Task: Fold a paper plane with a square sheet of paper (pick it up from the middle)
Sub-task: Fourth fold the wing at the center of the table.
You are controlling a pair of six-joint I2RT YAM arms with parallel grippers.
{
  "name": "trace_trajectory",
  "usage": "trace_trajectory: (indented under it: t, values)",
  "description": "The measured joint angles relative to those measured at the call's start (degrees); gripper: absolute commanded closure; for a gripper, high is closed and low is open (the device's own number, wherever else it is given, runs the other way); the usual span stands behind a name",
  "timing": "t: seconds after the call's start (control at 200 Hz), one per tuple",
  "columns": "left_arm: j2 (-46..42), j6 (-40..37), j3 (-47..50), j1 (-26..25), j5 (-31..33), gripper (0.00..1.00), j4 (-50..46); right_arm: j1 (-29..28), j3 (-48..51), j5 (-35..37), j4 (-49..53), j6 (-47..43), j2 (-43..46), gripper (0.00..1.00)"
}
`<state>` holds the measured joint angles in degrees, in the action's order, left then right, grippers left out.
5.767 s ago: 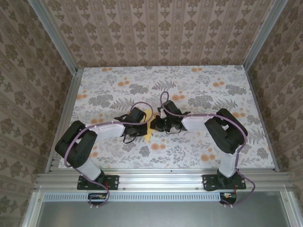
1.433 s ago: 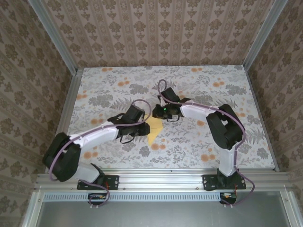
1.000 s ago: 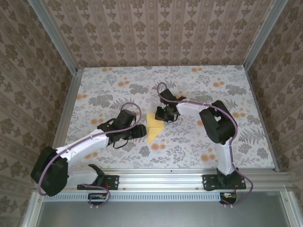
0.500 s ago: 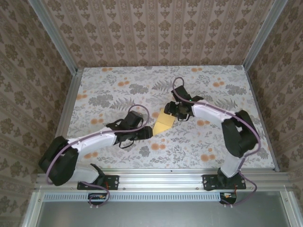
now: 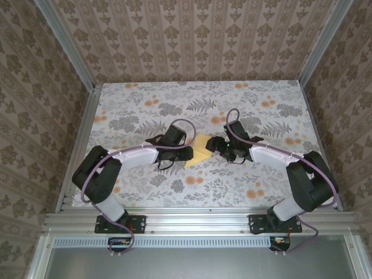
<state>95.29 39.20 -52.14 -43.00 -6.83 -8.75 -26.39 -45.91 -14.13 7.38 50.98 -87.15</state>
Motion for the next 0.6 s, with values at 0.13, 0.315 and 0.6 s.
trace_trajectory:
  t: [0.13, 0.315, 0.6]
  values:
    - [3.2, -0.3, -2.1, 1.1, -1.0, 0.66, 0.2, 0.0, 2.4, -2.3, -5.3, 3.3, -0.8, 0.30]
    - [5.0, -0.3, -3.4, 1.4, -1.9, 0.71, 0.0, -0.3, 2.9, -4.5, -11.5, 6.9, -4.9, 0.37]
    - [5.2, -0.3, -3.5, 2.2, -2.0, 0.73, -0.2, -0.5, 2.9, -5.3, -14.1, 10.3, -8.6, 0.42]
